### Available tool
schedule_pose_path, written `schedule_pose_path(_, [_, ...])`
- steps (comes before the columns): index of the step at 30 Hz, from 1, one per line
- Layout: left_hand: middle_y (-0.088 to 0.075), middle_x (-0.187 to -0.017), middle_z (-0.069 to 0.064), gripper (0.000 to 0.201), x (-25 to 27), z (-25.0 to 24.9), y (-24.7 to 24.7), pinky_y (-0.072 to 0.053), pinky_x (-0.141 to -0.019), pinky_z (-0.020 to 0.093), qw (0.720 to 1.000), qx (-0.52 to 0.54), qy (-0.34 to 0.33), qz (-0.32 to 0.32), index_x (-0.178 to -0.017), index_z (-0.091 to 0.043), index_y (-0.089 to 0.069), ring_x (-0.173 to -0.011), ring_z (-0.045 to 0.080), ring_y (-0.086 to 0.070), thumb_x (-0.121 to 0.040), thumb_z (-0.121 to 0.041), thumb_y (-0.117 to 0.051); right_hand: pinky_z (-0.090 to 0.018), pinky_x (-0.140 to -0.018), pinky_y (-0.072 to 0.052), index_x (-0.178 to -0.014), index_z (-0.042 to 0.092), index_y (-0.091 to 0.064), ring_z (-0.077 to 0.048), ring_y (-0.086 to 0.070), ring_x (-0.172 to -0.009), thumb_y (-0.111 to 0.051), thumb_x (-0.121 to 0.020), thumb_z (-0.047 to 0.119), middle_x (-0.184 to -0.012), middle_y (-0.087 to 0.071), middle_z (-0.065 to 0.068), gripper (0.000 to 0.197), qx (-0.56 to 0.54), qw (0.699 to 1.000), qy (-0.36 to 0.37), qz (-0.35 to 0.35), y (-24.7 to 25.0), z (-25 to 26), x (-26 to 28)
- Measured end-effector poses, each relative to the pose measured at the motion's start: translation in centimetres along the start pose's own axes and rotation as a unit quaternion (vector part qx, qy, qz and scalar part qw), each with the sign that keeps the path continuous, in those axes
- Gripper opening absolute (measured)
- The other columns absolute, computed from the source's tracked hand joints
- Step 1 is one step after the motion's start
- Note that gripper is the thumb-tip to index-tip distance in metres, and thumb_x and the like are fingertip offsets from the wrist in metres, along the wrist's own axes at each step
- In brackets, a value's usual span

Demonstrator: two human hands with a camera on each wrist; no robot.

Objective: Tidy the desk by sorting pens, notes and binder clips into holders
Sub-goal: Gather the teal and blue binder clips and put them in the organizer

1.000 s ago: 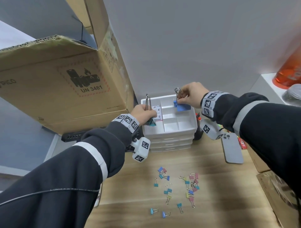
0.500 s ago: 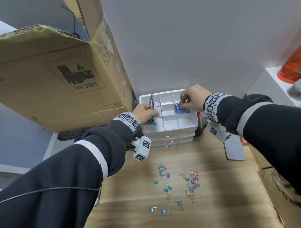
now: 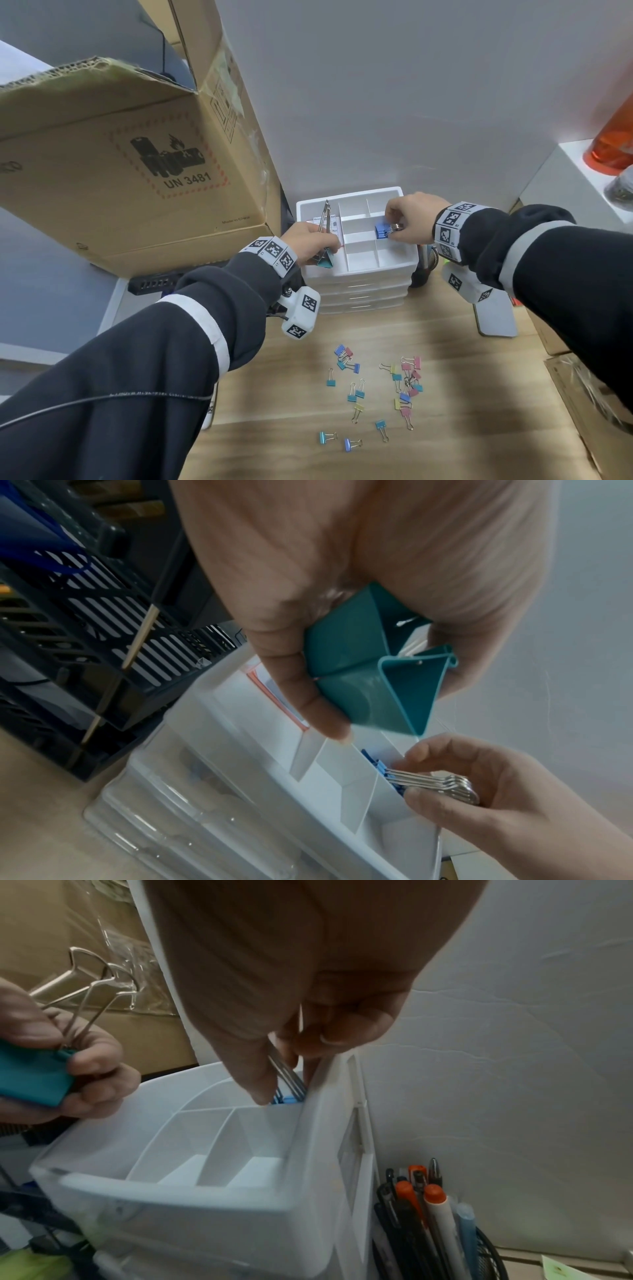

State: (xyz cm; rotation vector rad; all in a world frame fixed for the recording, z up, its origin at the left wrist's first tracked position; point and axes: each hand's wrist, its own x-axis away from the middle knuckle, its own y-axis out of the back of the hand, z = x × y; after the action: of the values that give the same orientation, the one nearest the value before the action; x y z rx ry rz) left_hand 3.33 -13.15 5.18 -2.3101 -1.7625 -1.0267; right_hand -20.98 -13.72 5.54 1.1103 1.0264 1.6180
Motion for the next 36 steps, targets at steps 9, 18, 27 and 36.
schedule_pose_path(9, [-0.074, -0.101, 0.027, 0.035, 1.5, -0.6, 0.0, -0.060, -0.089, 0.042, 0.997, -0.023, -0.006, 0.074, -0.095, 0.013, -0.073, -0.085, 0.028, -0.070, -0.070, -0.011, -0.076, -0.023, -0.076, -0.039, -0.120, 0.029, -0.059, -0.003, -0.056, -0.083, -0.068, -0.082, 0.029, -0.114, -0.059, 0.017, 0.039, -0.079, 0.995, 0.048, -0.026, 2.0, 1.5, 1.2])
schedule_pose_path(18, [-0.071, -0.077, 0.014, 0.015, 2.8, -0.4, -0.7, -0.053, -0.057, 0.025, 0.978, -0.068, -0.008, 0.198, -0.074, 0.000, -0.070, -0.063, 0.019, -0.065, -0.088, -0.004, -0.064, -0.025, -0.061, -0.059, -0.103, 0.012, -0.073, -0.015, -0.070, -0.072, -0.061, -0.082, -0.008, -0.092, -0.073, -0.001, 0.032, -0.296, 0.941, 0.129, 0.101, 3.4, 7.4, 1.5])
schedule_pose_path(27, [-0.067, -0.082, 0.017, 0.012, 3.5, -0.5, -0.4, -0.051, -0.060, 0.029, 0.974, -0.006, -0.008, 0.228, -0.073, -0.004, -0.070, -0.073, 0.024, -0.063, -0.078, -0.015, -0.069, -0.022, -0.069, -0.057, -0.089, 0.009, -0.075, -0.013, -0.066, -0.066, -0.078, -0.081, 0.003, -0.080, -0.070, -0.013, 0.010, -0.428, 0.888, 0.109, 0.124, 3.6, 6.8, 1.5])
schedule_pose_path(36, [-0.070, -0.112, 0.014, 0.046, 1.6, -0.1, -0.2, -0.062, -0.075, 0.031, 0.996, -0.002, -0.084, 0.043, -0.121, -0.006, -0.064, -0.092, 0.021, -0.069, -0.080, -0.014, -0.083, -0.028, -0.072, -0.061, -0.083, 0.012, -0.075, -0.015, -0.070, -0.060, -0.079, -0.081, 0.010, -0.062, -0.070, -0.001, 0.005, -0.353, 0.933, 0.070, -0.004, 4.9, 6.0, 0.7])
